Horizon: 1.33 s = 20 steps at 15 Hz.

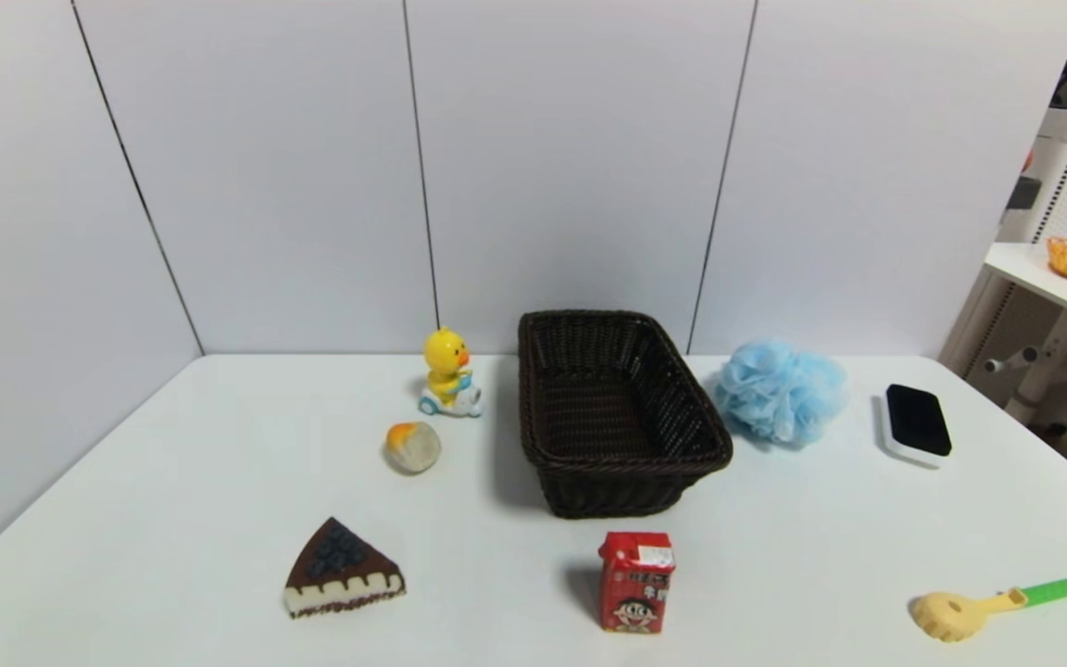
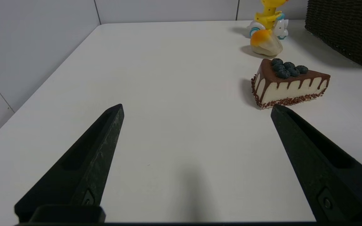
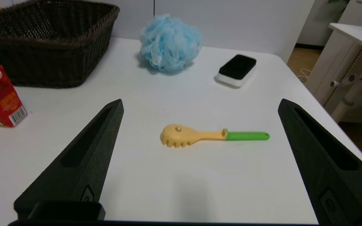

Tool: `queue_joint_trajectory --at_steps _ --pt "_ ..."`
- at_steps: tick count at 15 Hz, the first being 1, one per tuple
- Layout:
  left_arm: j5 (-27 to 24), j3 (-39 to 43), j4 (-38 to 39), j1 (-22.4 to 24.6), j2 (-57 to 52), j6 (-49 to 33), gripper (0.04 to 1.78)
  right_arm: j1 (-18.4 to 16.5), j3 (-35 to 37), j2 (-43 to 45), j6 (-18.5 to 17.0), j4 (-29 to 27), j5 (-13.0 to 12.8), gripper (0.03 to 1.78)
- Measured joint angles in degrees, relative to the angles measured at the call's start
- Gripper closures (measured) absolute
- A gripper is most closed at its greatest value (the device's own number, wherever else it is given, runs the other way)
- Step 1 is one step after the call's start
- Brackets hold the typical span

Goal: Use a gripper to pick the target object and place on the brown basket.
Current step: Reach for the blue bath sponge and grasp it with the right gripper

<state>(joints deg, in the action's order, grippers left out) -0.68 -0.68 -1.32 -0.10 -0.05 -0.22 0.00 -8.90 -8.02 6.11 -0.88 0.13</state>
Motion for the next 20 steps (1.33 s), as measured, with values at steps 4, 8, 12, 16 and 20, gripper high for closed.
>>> queue_joint_trajectory --at_steps 4,8,12,16,20 --pt "0.02 0.0 0.0 0.0 0.0 0.0 0.13 -0.13 -16.57 -14.21 -0.51 0.0 -0.27 0.11" --pt "-0.02 -0.02 0.0 0.0 0.0 -0.02 0.13 -0.46 -31.94 -29.4 -2.65 0.9 -1.56 0.11" --pt "0.0 -0.02 0.0 0.0 0.0 0.0 0.13 -1.79 -45.35 -43.93 -2.83 4.6 -3.63 0.11" --pt "-0.02 -0.02 0.0 0.0 0.0 0.0 0.13 -1.29 -56.61 -59.42 -2.58 4.99 -3.85 0.11" --pt "0.0 -0.02 0.0 0.0 0.0 -0.02 0.13 0.52 -63.93 -75.85 -1.73 4.75 -3.6 0.11"
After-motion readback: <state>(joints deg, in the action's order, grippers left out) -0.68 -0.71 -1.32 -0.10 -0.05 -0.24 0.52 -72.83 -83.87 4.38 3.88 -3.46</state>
